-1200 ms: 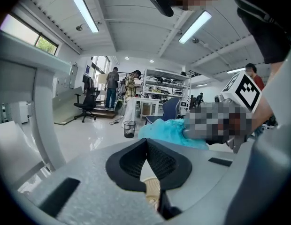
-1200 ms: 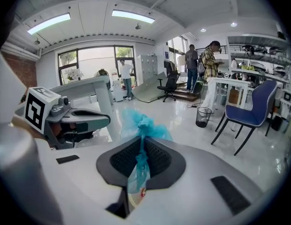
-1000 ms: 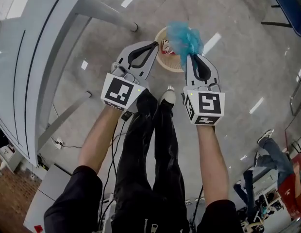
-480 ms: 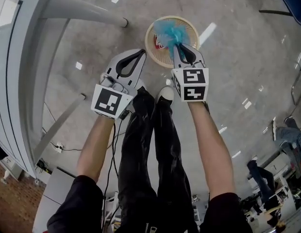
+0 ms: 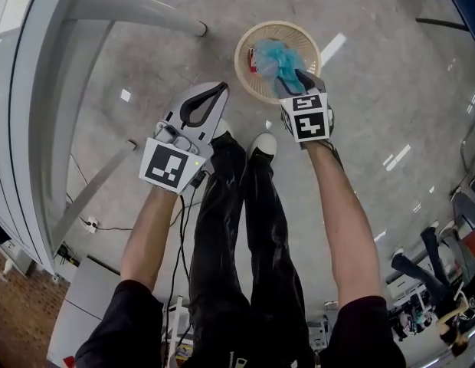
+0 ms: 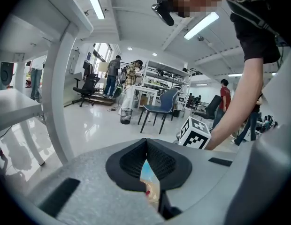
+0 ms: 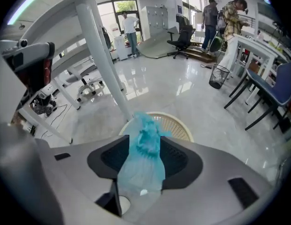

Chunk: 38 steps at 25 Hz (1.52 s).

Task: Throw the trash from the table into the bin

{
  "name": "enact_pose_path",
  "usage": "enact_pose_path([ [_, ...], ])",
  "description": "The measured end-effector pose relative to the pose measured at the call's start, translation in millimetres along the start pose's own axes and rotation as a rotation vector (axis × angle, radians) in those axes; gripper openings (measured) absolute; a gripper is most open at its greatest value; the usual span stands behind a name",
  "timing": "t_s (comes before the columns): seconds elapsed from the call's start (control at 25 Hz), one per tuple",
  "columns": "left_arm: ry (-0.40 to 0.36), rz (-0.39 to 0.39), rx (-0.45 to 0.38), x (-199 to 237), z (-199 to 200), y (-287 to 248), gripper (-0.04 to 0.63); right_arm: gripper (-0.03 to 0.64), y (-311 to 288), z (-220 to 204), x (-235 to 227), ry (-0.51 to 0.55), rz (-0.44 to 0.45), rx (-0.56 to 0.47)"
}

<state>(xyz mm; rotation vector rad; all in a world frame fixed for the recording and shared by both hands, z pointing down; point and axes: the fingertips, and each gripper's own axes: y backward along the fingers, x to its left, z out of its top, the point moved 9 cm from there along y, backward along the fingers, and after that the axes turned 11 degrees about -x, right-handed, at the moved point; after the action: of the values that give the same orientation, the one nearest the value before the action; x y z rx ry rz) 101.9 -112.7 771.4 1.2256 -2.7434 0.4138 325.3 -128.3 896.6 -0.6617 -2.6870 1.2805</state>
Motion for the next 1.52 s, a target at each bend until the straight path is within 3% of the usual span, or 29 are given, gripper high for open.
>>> enact_pose_path([
  [0.12,0.008,0.006,0.009,-0.3,1.9,8.0,0.006,0.22,-1.6,-3.1,1.1,0.006,-0.013,0.026],
  [0.4,0.004,0.035,0.001,-1.8,30.4,28.1,0.006,0.216,21.7,17.0,17.8,-0.053,-0.024,0.057],
  [0.6,-0.01,0.041,-0.018,-9.8,72.5,41.3,0.006,0.027,68.8,58.5,32.2,0.022,-0.075,-0.023],
  [0.8,-0.072,0.015,-0.067,-23.2,123.6,50.6,0.006,0.012,114.6,108.1,37.4,-0.018,-0.1,-0.116],
  [1.04,-0.073,0.042,-0.086,-33.5,186.7,71.9,0.006,0.011,178.1,164.7,51.8,-0.026,-0.109,-0.176],
  [1.36,-0.097,0.095,-0.11,-46.0,262.9,88.9,0.006,0.011,260.4,215.8,72.6,0.032,-0.046,-0.217],
  [1.52,-0.113,0.138,-0.135,-48.0,293.7,118.3,0.005,0.011,293.5,240.9,112.6,0.019,0.056,-0.26],
])
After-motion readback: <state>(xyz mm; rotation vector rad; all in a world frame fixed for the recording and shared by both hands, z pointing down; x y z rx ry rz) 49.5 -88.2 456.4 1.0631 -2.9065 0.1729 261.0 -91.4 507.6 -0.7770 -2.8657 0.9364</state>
